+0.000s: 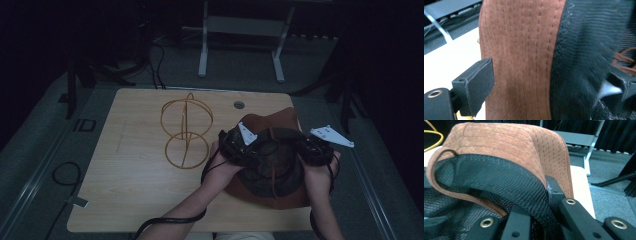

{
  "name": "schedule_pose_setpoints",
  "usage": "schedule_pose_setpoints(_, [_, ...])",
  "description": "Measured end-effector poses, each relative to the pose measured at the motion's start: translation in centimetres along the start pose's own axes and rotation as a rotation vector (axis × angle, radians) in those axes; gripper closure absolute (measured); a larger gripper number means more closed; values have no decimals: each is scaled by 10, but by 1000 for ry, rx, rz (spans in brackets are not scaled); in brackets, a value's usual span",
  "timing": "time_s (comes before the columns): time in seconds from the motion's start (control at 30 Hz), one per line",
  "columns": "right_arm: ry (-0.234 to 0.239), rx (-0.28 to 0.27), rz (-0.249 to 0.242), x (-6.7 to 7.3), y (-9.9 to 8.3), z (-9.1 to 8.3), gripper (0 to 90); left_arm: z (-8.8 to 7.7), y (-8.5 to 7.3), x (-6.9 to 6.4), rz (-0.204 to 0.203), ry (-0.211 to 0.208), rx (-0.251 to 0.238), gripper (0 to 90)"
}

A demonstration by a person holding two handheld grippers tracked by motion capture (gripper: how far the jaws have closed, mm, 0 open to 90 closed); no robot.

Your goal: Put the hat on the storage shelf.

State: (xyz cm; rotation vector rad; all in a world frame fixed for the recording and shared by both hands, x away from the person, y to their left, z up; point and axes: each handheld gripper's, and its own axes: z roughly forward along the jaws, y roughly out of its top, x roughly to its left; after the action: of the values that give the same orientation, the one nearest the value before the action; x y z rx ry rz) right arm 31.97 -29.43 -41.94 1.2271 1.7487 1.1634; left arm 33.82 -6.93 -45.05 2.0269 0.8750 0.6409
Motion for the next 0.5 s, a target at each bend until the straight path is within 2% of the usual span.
schedule_pose_setpoints(0.1, [18,-5,11,1,-2,-2,841,5,2,-1,-10,16,3,166])
schedule_pose_setpoints(0.2, [38,0,3,6,-5,-3,840,9,4,-4,-9,33,-2,295])
schedule_pose_setpoints(0.23, [43,-2,2,8,-6,-3,841,10,4,-4,-5,46,-3,366])
schedule_pose_setpoints(0.3, [58,-6,24,7,-7,-5,840,13,3,-5,0,52,7,436])
schedule_pose_setpoints(0.4, [66,-11,32,8,-8,-7,840,16,3,-5,0,58,4,640])
schedule_pose_setpoints(0.43, [69,-12,33,9,-8,-8,840,16,2,-5,-5,58,-3,640])
schedule_pose_setpoints(0.47, [69,-12,33,9,-8,-8,840,16,2,-5,-5,58,-3,710])
schedule_pose_setpoints(0.5, [72,-13,24,14,-10,-11,839,15,4,-4,-15,59,-21,823])
